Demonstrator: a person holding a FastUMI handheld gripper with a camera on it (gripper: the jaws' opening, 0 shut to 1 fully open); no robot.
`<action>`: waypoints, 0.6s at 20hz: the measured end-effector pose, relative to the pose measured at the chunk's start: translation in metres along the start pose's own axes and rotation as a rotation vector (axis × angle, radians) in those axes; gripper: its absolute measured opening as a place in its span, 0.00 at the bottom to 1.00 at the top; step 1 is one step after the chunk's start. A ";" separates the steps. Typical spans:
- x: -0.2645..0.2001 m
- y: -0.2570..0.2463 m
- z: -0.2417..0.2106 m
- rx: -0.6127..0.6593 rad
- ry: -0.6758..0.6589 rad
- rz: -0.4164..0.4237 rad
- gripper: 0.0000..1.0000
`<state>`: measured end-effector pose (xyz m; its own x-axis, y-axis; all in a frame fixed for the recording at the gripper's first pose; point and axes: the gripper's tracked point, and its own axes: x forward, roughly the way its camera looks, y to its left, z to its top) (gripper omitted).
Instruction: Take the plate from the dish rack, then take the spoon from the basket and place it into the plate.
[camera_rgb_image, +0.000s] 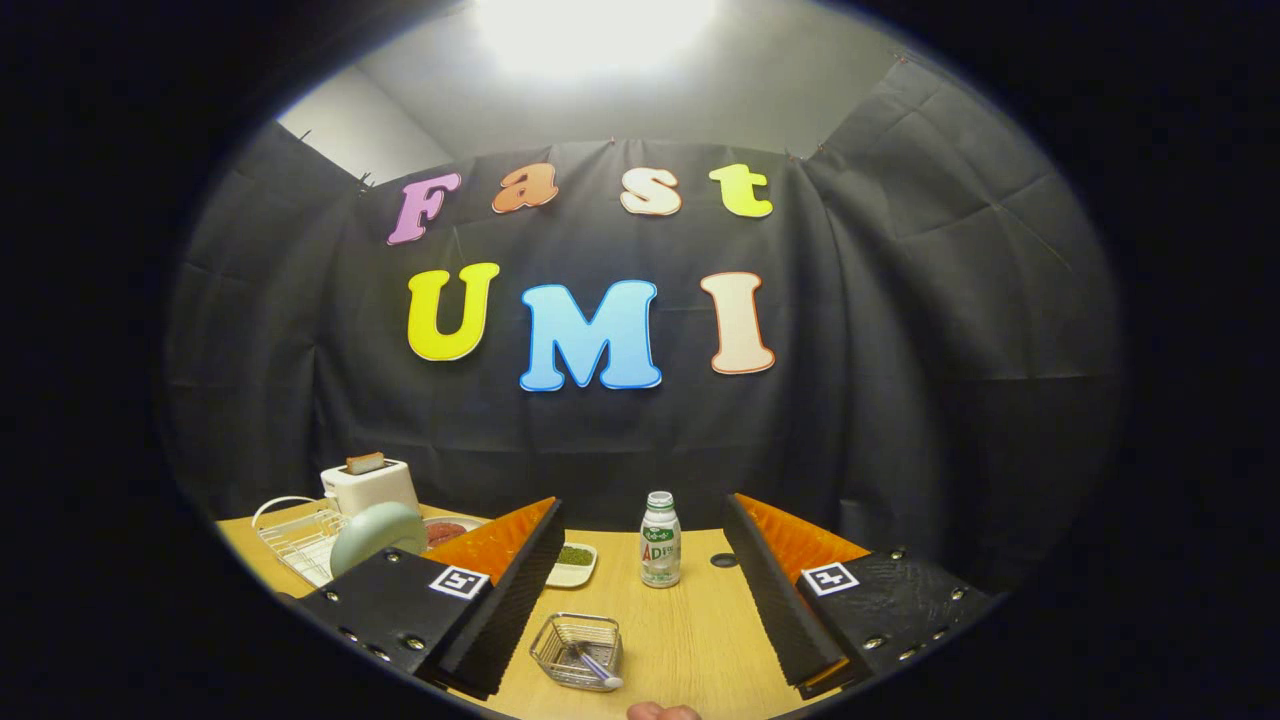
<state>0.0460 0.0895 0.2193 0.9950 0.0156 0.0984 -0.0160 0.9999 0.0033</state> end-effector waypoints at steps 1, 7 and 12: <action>0.001 0.008 0.009 -0.003 0.001 -0.003 0.98; 0.011 0.072 0.051 0.013 0.049 0.034 0.98; 0.027 0.119 0.053 0.030 0.131 0.060 0.98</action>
<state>0.0653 0.2085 0.2748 0.9965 0.0781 -0.0312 -0.0771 0.9965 0.0308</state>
